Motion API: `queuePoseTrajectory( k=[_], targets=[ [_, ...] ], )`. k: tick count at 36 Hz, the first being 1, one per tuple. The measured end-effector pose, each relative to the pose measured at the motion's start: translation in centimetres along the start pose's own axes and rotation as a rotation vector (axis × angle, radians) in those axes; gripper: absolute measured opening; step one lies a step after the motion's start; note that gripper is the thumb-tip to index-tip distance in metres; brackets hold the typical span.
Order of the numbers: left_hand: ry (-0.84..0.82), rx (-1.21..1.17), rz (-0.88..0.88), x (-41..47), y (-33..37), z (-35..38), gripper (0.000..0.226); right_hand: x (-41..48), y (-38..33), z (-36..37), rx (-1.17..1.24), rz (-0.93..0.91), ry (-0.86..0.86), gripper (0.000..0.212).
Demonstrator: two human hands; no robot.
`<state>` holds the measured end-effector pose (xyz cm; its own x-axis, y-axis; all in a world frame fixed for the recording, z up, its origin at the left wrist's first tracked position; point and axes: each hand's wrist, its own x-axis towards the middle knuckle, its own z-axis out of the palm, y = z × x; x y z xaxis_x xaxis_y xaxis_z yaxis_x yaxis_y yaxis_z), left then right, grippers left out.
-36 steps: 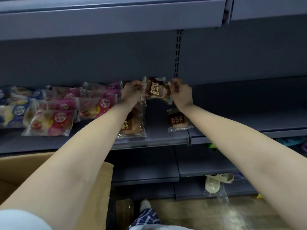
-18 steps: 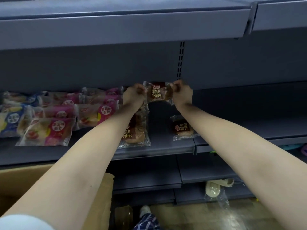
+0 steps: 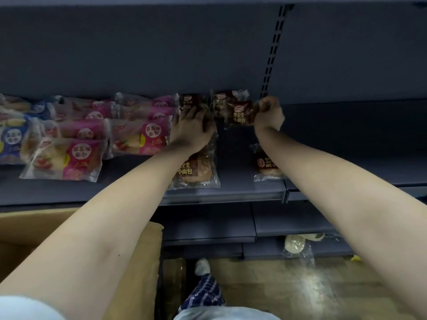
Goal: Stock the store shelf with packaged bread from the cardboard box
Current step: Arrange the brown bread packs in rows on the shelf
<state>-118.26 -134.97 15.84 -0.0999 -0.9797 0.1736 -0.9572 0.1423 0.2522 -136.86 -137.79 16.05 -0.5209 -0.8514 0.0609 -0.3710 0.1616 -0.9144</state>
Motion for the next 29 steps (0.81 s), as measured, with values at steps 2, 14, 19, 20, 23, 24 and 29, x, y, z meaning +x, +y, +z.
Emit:
queuePoseTrajectory(
  k=[2,14,19,20,23,24,29],
  targets=[
    [-0.012,0.014,0.011,0.0,-0.3,0.2,0.059,-0.1,0.1,0.6,-0.028,0.003,-0.018,0.025],
    [-0.010,0.026,0.033,0.2,-1.1,1.0,0.062,0.6,-0.5,2.9,-0.024,0.057,-0.021,0.027],
    [-0.011,0.023,0.039,0.3,-1.1,1.2,0.062,0.8,-0.6,3.7,-0.018,0.045,-0.015,0.024],
    [-0.011,0.022,0.039,0.3,-1.1,1.2,0.062,0.8,-0.6,3.8,-0.012,0.043,-0.013,0.024],
    [-0.017,0.018,0.039,0.4,-1.3,1.2,0.062,0.7,-0.3,4.2,-0.011,0.018,-0.006,0.026],
    [-0.016,0.019,0.039,0.4,-1.3,1.3,0.062,0.6,-0.2,4.2,-0.016,0.008,-0.001,0.026],
    [-0.025,0.019,0.042,0.4,-1.3,1.1,0.062,0.4,0.5,4.1,-0.014,-0.038,0.028,0.028]
  ],
)
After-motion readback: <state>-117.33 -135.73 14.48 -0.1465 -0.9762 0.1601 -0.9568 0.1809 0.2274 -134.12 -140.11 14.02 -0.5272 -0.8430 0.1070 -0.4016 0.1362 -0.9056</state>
